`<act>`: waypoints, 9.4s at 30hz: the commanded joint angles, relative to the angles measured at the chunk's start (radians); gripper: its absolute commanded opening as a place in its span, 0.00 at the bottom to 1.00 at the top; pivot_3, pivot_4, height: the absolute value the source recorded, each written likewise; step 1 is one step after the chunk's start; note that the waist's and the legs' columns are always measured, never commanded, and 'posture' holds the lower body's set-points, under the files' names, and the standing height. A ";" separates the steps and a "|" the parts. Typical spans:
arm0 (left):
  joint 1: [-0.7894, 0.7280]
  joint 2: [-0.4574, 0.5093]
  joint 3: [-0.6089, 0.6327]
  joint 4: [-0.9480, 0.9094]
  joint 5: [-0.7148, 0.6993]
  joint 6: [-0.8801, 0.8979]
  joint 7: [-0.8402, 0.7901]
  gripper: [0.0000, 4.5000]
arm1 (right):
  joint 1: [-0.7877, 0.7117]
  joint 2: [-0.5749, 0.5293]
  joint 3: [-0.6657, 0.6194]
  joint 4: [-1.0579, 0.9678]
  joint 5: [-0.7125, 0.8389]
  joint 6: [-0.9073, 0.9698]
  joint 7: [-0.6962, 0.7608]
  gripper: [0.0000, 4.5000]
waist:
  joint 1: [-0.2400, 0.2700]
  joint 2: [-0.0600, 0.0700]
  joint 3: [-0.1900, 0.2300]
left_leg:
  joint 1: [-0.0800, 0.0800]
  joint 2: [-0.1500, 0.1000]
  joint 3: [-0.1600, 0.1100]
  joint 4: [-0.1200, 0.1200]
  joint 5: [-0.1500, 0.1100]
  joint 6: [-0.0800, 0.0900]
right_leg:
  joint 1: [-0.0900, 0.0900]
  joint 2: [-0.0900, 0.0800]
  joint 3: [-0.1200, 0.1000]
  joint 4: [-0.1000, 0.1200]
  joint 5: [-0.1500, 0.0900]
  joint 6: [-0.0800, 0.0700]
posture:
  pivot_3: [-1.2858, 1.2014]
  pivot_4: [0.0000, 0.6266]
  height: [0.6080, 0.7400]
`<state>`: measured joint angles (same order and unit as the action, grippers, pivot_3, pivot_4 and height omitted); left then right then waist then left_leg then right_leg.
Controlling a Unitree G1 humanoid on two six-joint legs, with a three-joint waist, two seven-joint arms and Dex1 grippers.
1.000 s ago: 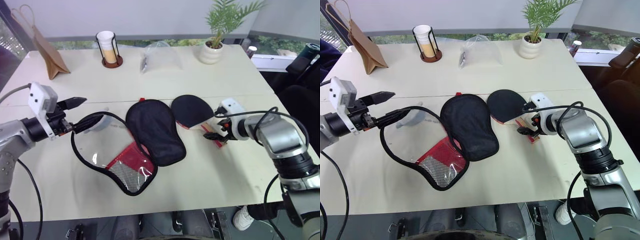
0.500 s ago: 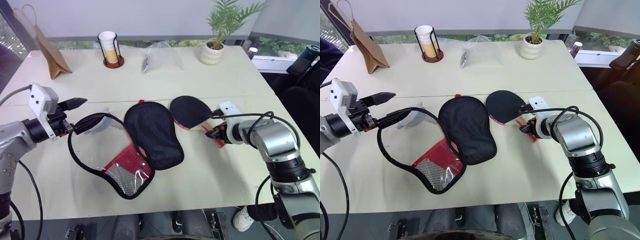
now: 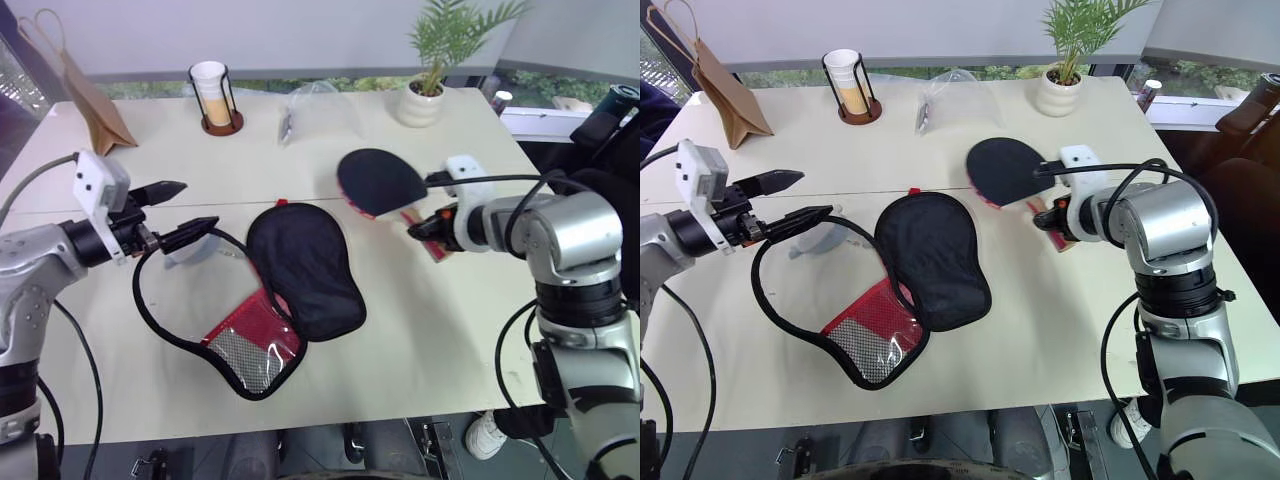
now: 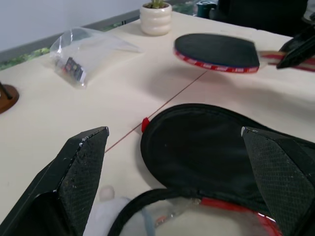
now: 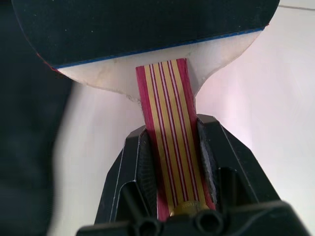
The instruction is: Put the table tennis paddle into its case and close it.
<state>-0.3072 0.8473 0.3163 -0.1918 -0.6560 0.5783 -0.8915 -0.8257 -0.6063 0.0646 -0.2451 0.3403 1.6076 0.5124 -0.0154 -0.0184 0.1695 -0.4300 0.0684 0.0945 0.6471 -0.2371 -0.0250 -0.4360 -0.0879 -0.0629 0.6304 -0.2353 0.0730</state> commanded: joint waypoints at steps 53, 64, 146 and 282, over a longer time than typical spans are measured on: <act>-0.147 -0.030 -0.097 0.129 0.073 -0.038 -0.088 1.00 | -0.359 0.017 0.417 0.350 1.609 -0.171 -1.275 0.98 | -0.001 0.000 0.000 | -0.008 0.000 -0.002 0.002 0.000 0.001 | -0.006 0.000 0.000 0.001 0.002 0.003 | 0.52 0.24 1.00; -0.055 0.054 -0.041 0.064 0.059 -0.020 -0.143 1.00 | -0.111 -0.335 0.294 0.100 0.691 -0.654 -0.133 0.98 | 0.004 -0.001 -0.001 | -0.013 0.000 -0.004 0.004 0.000 0.002 | -0.008 0.000 -0.002 -0.002 0.002 0.003 | 0.52 0.24 1.00; -0.151 -0.060 -0.140 0.248 0.216 -0.217 -0.295 1.00 | 0.150 -0.190 0.078 0.041 0.255 -0.506 0.353 0.98 | 0.010 0.001 -0.001 | -0.012 0.001 -0.004 0.018 -0.002 0.004 | -0.004 0.001 -0.001 0.005 0.004 0.005 | 0.52 0.24 1.00; -0.059 0.035 -0.252 0.405 0.460 -0.619 -0.272 1.00 | 0.137 0.149 0.445 0.579 -0.320 -1.387 0.526 0.99 | 0.004 0.000 -0.003 | 0.004 0.000 -0.002 0.016 -0.003 0.005 | 0.011 0.001 0.000 0.003 0.001 0.001 | 0.52 0.24 1.00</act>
<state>-0.3390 0.8786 0.0665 0.1980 -0.2187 -0.0114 -1.1724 -0.7132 -0.4421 0.4854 0.2899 0.0873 0.2048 1.0309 -0.0116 -0.0184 0.1669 -0.4264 0.0687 0.0922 0.6627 -0.2400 -0.0202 -0.4252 -0.0872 -0.0629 0.6332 -0.2340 0.0735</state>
